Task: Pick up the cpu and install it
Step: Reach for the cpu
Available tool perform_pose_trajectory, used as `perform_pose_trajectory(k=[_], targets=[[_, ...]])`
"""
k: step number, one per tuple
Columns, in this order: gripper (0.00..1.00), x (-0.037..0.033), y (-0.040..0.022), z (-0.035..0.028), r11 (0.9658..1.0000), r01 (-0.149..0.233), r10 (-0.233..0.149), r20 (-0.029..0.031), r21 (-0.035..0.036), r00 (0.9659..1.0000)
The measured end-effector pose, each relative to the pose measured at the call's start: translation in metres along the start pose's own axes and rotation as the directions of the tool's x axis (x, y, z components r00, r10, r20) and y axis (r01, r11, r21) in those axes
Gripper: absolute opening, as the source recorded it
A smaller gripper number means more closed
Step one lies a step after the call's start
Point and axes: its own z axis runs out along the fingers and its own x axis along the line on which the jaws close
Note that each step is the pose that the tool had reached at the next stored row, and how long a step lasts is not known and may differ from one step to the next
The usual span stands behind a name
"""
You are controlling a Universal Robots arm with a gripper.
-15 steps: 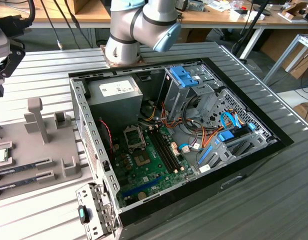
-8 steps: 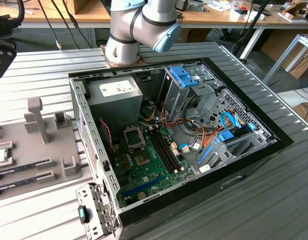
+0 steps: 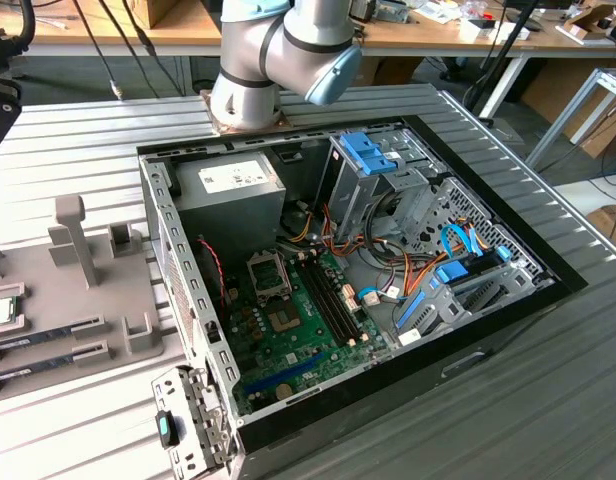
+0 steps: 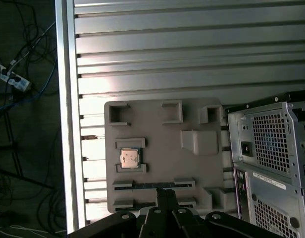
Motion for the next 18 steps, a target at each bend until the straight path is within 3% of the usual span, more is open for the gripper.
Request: perform_pose_trajectory(k=[18], targets=[[0.11,0.0147,-0.0011,-0.0003,1.0,0.0,0.0,0.0001,0.0,1.0]])
